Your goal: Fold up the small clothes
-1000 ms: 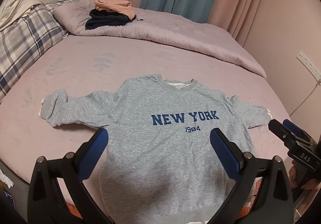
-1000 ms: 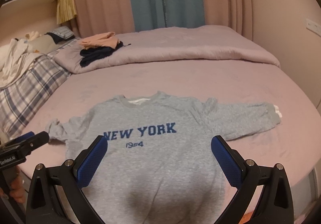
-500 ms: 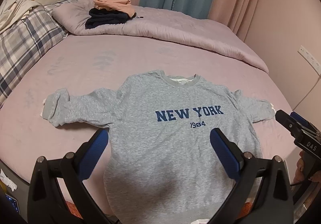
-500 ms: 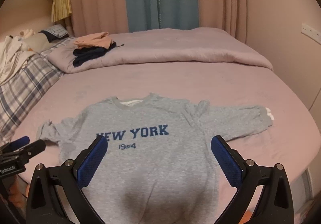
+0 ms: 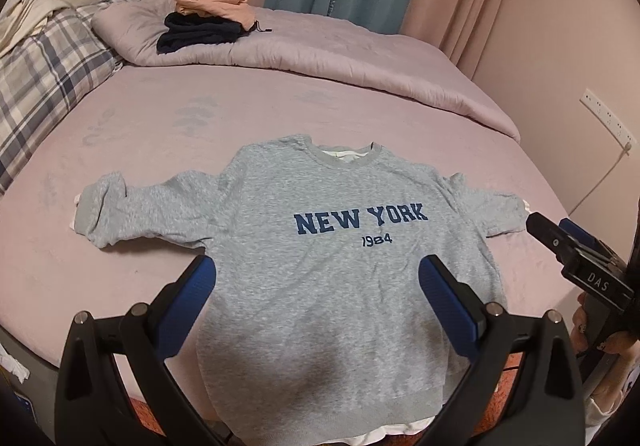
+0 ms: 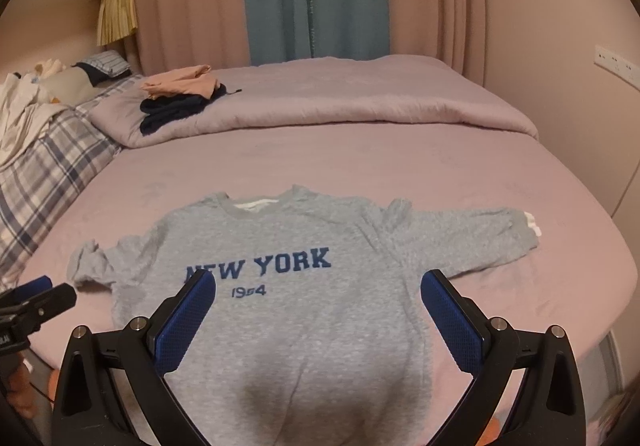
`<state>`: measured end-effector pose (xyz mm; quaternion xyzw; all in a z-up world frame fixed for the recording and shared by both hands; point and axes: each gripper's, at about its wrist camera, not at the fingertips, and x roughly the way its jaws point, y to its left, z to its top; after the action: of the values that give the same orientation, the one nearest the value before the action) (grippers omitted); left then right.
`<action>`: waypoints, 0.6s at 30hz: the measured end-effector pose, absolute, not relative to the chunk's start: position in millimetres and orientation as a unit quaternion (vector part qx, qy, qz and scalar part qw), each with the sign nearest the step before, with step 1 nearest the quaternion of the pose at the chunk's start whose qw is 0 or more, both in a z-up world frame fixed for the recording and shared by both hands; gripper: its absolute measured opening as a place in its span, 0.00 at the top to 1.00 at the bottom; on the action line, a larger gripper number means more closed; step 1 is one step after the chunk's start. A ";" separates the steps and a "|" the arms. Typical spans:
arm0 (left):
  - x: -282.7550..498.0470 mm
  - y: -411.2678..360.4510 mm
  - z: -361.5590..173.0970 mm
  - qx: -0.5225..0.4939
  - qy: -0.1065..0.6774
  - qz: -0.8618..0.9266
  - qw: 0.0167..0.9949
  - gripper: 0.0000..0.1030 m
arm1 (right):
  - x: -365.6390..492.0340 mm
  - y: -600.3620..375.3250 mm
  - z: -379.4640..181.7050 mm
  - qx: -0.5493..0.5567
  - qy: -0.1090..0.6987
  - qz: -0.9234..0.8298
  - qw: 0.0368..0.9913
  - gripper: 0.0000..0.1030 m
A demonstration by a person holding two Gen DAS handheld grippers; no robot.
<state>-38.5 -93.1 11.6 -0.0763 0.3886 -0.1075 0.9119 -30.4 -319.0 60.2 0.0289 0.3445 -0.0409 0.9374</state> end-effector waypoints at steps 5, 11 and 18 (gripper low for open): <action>-37.8 -93.4 10.2 -0.078 0.393 -0.112 0.909 0.02 | -31.1 -317.3 58.6 0.028 0.348 -0.042 0.936 0.01; -37.3 -93.4 8.4 -0.077 0.398 -0.115 0.907 0.02 | -31.4 -315.3 58.7 0.029 0.349 -0.038 0.936 0.01; -35.8 -91.6 6.1 -0.082 0.402 -0.116 0.905 0.02 | -30.6 -315.4 57.6 0.032 0.351 -0.035 0.935 0.01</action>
<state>-35.8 -91.6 6.1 -0.0820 0.4021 -0.1157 0.9046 -30.6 -315.4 57.6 0.0325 0.3507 -0.0354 0.9353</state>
